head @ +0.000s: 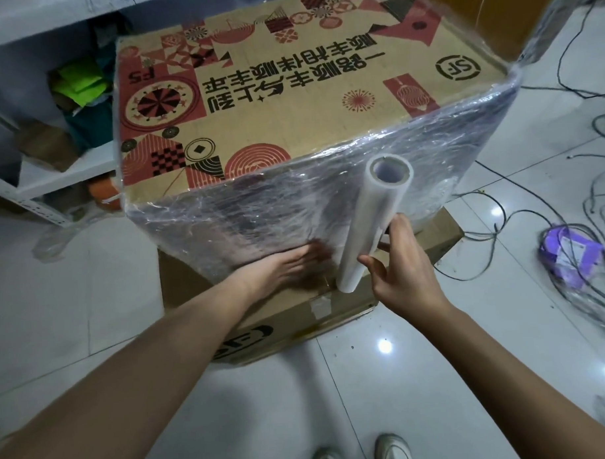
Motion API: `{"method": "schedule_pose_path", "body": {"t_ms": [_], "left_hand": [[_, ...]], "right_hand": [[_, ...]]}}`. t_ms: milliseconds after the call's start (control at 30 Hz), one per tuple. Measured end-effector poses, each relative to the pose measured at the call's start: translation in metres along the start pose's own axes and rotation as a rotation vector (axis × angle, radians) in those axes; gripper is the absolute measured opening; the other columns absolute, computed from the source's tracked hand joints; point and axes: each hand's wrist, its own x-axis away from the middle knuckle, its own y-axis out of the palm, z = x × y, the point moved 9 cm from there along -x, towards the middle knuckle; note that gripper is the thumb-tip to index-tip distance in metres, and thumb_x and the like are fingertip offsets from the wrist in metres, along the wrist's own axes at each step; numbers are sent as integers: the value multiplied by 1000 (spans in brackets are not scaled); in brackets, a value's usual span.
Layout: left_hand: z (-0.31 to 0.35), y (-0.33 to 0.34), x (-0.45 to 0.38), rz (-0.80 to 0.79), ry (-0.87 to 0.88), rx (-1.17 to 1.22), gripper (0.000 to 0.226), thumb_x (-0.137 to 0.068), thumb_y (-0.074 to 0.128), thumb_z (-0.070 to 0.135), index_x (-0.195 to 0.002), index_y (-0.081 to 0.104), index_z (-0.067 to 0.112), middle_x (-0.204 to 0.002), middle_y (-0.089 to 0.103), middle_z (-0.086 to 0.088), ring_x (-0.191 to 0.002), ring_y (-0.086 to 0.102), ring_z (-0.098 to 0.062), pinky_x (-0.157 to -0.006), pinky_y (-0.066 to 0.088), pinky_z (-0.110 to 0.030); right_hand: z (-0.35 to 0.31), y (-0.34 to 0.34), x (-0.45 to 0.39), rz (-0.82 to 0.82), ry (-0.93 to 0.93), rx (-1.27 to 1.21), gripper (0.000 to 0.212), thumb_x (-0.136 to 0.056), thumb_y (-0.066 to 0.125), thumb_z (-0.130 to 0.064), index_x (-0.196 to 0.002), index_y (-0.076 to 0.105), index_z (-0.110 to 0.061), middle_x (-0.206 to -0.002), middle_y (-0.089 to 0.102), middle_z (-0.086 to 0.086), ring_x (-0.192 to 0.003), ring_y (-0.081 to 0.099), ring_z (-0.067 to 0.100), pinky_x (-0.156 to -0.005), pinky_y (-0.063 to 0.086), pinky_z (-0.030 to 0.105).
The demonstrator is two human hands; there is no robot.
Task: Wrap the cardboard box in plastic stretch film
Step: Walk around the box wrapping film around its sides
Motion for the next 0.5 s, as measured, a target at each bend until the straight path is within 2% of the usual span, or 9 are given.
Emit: {"method": "schedule_pose_path", "body": {"t_ms": [133, 167, 233, 333, 433, 500], "left_hand": [[11, 5, 0, -153, -9, 86, 82, -95, 43, 38, -146, -12, 4, -151, -24, -18, -122, -33, -50, -84, -30, -69], [18, 2, -1, -165, 18, 98, 83, -93, 44, 41, -144, -11, 5, -151, -23, -20, -120, -35, -51, -84, -31, -70], [33, -6, -2, -131, 112, 86, 80, -91, 45, 40, -145, -4, 7, -153, -18, -18, -128, -34, -42, -86, -31, -67], [39, -11, -14, -24, 161, 32, 70, -95, 41, 29, -147, 0, 5, -154, -17, -14, -136, -26, -32, -93, -27, -59], [26, -2, -28, -92, 138, 111, 62, -99, 27, 20, -140, -14, -4, -154, -16, -13, -139, -17, -33, -95, -25, -51], [23, -1, -32, -111, 89, 102, 62, -100, 22, 20, -134, -20, -10, -153, -16, -16, -139, -14, -36, -100, -22, -51]], "right_hand": [[2, 2, 0, -20, -54, -99, 47, -81, 62, 1, -122, 39, -7, -109, 37, -11, -104, 54, 24, -88, 51, 44], [4, 1, 0, -21, -52, -120, 50, -81, 61, 2, -125, 38, -6, -112, 37, -11, -106, 53, 23, -91, 50, 43], [9, 1, 2, -33, -21, -144, 56, -83, 58, 3, -132, 34, -9, -118, 39, -9, -112, 52, 21, -95, 48, 41], [10, 1, 8, -23, 17, -117, 59, -84, 58, -4, -136, 31, -13, -123, 45, -3, -112, 55, 20, -88, 50, 41], [3, 2, 12, 45, 42, -100, 58, -80, 62, -17, -132, 36, -17, -117, 47, -3, -106, 57, 19, -77, 51, 43], [0, 6, 12, 75, 85, -85, 59, -76, 69, -33, -127, 40, -20, -115, 48, -6, -106, 56, 16, -76, 51, 41]]}}
